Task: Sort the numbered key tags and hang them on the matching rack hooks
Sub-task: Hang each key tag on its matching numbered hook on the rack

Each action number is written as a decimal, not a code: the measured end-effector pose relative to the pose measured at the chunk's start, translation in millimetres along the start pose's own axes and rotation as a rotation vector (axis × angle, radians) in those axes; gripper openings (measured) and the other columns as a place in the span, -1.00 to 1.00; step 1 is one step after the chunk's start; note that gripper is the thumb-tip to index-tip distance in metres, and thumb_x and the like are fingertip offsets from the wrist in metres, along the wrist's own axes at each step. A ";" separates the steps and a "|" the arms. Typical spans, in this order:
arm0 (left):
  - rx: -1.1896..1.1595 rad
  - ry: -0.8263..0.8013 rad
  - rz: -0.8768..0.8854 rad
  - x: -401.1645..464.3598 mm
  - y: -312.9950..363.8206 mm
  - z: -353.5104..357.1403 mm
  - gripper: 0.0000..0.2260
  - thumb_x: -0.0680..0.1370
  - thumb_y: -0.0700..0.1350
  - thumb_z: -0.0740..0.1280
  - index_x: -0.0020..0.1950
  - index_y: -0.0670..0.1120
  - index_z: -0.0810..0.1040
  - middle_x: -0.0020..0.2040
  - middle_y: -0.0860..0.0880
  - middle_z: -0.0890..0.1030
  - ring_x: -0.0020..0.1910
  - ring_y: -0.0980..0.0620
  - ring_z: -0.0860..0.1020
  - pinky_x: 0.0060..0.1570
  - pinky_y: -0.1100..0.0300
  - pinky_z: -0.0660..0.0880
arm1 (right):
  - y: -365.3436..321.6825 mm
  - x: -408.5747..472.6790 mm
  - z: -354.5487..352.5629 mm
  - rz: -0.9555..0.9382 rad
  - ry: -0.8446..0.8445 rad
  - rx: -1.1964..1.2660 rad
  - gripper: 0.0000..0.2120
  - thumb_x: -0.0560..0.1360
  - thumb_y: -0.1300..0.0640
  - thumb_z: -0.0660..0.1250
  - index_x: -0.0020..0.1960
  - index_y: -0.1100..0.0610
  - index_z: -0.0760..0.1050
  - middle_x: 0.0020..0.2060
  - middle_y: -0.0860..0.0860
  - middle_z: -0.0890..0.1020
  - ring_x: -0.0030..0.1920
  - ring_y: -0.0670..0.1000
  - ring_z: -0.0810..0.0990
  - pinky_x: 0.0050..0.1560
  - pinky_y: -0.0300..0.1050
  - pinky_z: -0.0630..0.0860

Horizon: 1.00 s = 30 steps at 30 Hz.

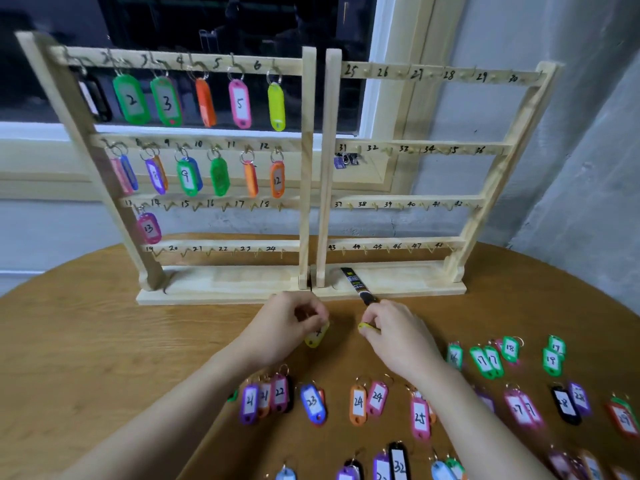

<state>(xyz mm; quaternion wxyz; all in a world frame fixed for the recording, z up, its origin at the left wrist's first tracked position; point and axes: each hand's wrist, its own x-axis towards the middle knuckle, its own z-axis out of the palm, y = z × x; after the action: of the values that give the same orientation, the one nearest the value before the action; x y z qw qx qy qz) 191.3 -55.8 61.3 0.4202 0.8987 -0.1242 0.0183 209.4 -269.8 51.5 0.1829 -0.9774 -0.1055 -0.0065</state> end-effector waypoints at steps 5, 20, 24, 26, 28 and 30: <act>-0.127 0.129 -0.012 -30.1 -20.9 -54.8 -0.92 0.61 -0.12 0.38 -0.07 -0.01 0.64 -0.18 0.07 0.67 -0.16 0.12 0.63 -0.15 0.31 0.53 | -36.7 13.5 7.4 -0.053 0.043 0.319 -0.90 0.58 -0.04 0.35 -0.11 -0.13 0.56 -0.18 -0.17 0.63 -0.10 -0.08 0.60 -0.11 -0.09 0.57; -0.520 1.036 0.109 -2.6 -37.8 -132.9 -0.89 0.65 -0.26 0.28 -0.05 -0.17 0.54 -0.22 -0.08 0.60 -0.23 0.08 0.55 -0.19 0.28 0.47 | -194.4 46.3 3.0 -0.116 0.010 1.013 -0.82 0.61 0.21 0.33 -0.04 -0.03 0.64 -0.19 -0.03 0.75 -0.24 0.00 0.71 -0.27 -0.20 0.54; -0.543 1.016 0.052 4.9 -40.4 -141.8 -0.86 0.66 -0.23 0.28 -0.10 -0.13 0.53 -0.28 0.05 0.55 -0.28 0.14 0.49 -0.22 0.29 0.42 | -212.3 56.0 3.1 -0.183 0.076 0.975 -0.80 0.61 0.22 0.33 -0.03 -0.05 0.65 -0.21 -0.06 0.75 -0.28 -0.03 0.70 -0.24 -0.21 0.51; -0.562 1.028 0.004 6.3 -43.8 -143.5 -0.84 0.65 -0.21 0.28 -0.12 -0.08 0.53 -0.28 0.08 0.55 -0.29 0.15 0.48 -0.23 0.29 0.41 | -220.9 58.9 4.0 -0.204 0.095 0.993 -0.81 0.61 0.23 0.33 -0.01 -0.03 0.65 -0.21 -0.04 0.75 -0.29 -0.05 0.70 -0.26 -0.27 0.50; -0.576 1.026 -0.043 7.4 -48.3 -145.1 -0.82 0.64 -0.20 0.30 -0.15 -0.04 0.53 -0.30 0.11 0.55 -0.29 0.15 0.49 -0.22 0.25 0.42 | -229.4 60.8 4.4 -0.219 0.097 1.028 -0.83 0.61 0.24 0.33 -0.02 0.00 0.64 -0.20 -0.02 0.75 -0.32 -0.06 0.68 -0.30 -0.31 0.49; -0.576 1.004 -0.064 7.5 -50.9 -146.7 -0.81 0.63 -0.19 0.30 -0.18 -0.03 0.53 -0.33 0.12 0.54 -0.30 0.13 0.48 -0.22 0.19 0.43 | -238.1 62.8 4.4 -0.234 0.101 1.046 -0.88 0.61 0.22 0.34 -0.01 0.04 0.60 -0.19 -0.02 0.74 -0.35 -0.03 0.66 -0.31 -0.28 0.50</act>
<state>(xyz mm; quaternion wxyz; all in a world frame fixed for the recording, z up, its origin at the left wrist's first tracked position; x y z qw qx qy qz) 221.2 85.5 118.9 0.6557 0.6325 0.1177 0.3952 221.1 -38.6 135.4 0.6482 -0.7361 -0.1939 -0.0206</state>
